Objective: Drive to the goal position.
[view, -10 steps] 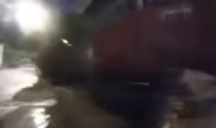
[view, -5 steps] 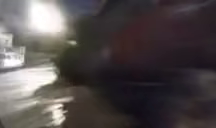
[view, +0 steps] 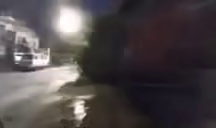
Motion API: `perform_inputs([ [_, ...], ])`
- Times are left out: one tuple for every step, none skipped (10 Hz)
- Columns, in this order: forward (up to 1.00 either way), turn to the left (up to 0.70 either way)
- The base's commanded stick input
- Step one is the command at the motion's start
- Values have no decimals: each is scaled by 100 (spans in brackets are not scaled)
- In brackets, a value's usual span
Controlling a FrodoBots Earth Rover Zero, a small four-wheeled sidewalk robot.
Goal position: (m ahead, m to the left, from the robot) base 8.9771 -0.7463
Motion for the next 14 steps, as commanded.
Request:
perform_inputs([
  [0, 70],
  [0, 70],
  [0, 70],
  [0, 70],
  [0, 11],
  [0, 0],
  [0, 0],
  [0, 0],
  [0, 0],
  [0, 0],
  [0, 0],
  [0, 0],
  [0, 0],
  [0, 0],
])
